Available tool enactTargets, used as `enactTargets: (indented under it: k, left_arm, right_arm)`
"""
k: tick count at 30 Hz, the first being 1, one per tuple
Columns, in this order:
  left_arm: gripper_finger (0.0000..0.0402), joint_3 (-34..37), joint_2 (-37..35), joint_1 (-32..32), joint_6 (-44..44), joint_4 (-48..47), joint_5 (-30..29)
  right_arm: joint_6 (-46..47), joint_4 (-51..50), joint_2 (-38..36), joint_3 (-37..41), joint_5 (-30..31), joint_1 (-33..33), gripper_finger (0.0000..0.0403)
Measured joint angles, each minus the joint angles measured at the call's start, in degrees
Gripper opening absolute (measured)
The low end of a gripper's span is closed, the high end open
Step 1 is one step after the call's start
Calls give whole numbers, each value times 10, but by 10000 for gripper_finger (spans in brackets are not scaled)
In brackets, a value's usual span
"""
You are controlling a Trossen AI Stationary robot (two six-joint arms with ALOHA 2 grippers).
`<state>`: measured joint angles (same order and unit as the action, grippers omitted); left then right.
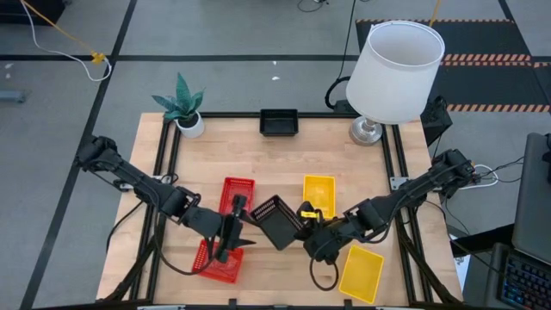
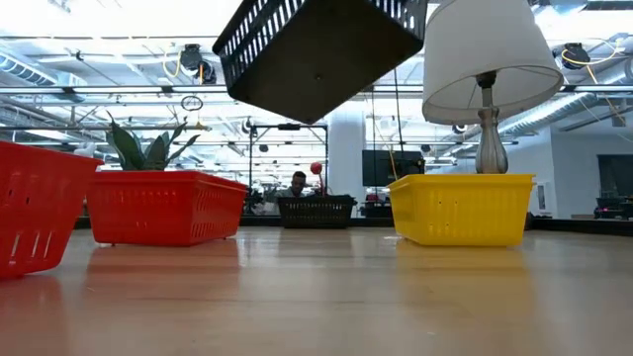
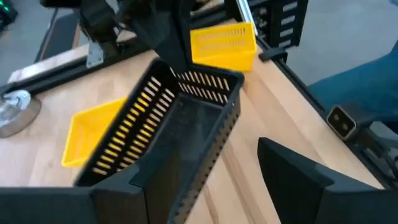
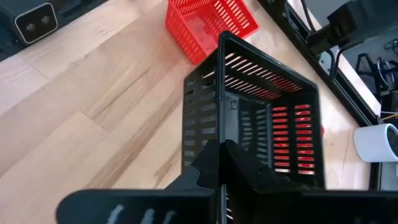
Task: Stack baskets by color
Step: Stack the bottom black basket on the stacked top black baskets
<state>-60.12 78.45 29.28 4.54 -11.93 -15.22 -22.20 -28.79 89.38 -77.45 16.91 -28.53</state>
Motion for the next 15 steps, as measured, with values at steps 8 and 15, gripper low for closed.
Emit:
enactTargets:
  k: [8,15]
  left_arm:
    - [220,-1,21,-4,33,32,3]
    - [219,-1,45,-25,44,32,27]
  right_arm:
    - [-17,-2,0,0,0,0,4]
    - [-40,-2,0,0,0,1,4]
